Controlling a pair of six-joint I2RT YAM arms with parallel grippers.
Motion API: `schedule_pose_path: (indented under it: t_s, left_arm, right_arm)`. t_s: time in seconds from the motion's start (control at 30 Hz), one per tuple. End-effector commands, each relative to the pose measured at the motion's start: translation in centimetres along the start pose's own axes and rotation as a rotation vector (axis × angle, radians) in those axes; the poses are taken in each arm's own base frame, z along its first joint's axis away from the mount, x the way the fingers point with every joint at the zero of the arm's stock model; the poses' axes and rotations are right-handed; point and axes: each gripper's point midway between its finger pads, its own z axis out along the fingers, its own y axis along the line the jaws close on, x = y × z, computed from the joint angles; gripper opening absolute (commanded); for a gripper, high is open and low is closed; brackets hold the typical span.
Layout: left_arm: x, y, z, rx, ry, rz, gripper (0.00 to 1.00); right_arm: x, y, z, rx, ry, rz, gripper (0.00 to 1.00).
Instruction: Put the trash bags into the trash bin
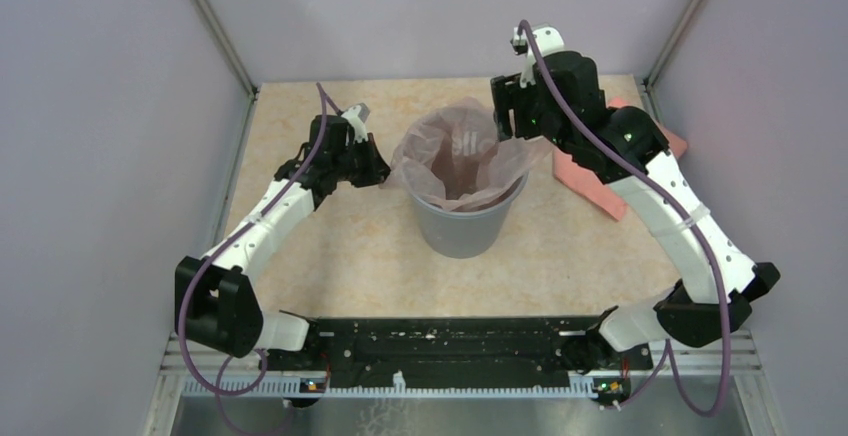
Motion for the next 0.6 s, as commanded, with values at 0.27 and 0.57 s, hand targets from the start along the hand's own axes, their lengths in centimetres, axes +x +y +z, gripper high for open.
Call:
schedule_pose_path:
  t_s: [0.27, 0.57]
  left_arm:
    - [-2.3, -1.8, -0.6, 0.051, -0.062, 0.037, 0.00]
    - [-2.0, -2.0, -0.6, 0.064, -0.059, 0.030, 0.00]
  right_arm:
    - [-0.2, -1.7, 0.6, 0.095, -0.019, -0.007, 0.28]
    - [1.6, -5.3, 4.8, 0.242, 0.044, 0.012, 0.00]
